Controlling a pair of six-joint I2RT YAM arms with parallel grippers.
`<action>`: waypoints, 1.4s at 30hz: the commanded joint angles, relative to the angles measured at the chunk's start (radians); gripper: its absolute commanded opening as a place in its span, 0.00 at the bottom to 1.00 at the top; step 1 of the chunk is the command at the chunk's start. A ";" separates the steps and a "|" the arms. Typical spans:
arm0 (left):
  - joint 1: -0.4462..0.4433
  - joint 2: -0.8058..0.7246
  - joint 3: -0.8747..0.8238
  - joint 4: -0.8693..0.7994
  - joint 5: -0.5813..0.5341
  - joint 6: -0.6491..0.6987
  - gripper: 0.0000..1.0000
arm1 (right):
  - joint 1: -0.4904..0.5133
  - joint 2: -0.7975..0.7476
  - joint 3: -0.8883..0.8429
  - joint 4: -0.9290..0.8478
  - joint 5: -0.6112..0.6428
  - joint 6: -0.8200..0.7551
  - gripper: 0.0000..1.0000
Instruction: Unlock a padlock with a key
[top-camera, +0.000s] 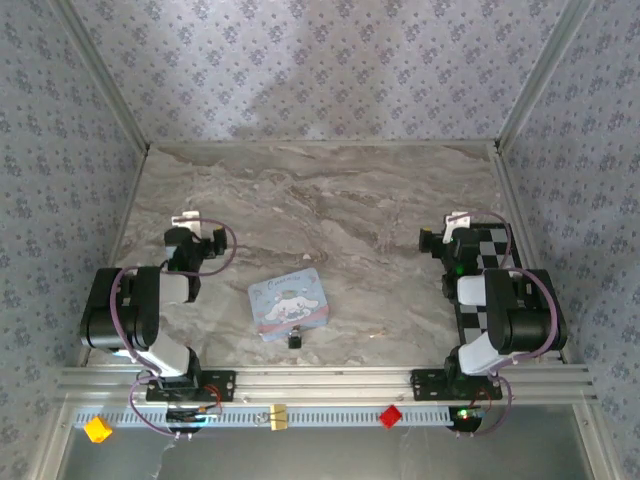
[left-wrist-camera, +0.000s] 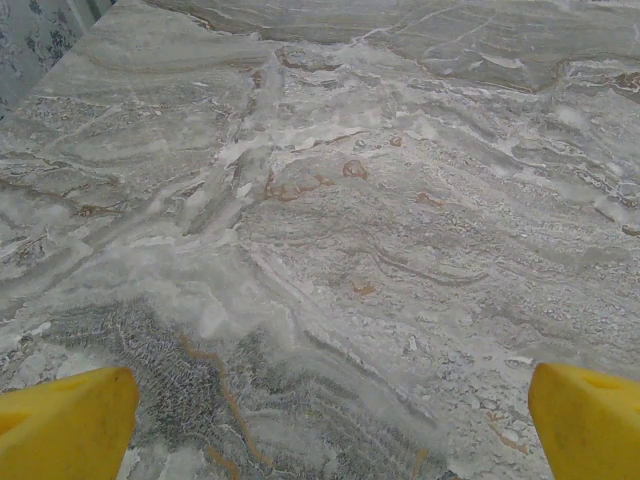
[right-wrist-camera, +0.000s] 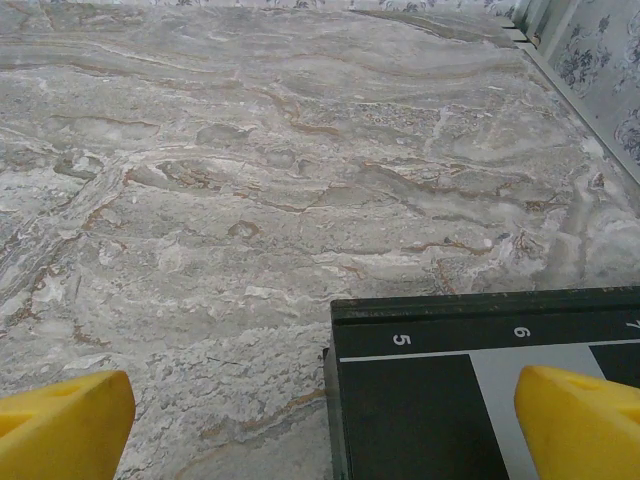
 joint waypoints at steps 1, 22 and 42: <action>0.006 -0.011 0.022 0.003 0.012 0.011 1.00 | 0.004 0.003 0.017 0.018 0.017 0.016 0.99; 0.006 -0.012 0.022 0.004 0.011 0.010 1.00 | 0.002 0.004 0.017 0.018 0.014 0.018 0.99; -0.131 -0.202 0.029 -0.170 -0.153 0.095 1.00 | 0.039 -0.081 -0.037 0.052 -0.009 -0.039 0.99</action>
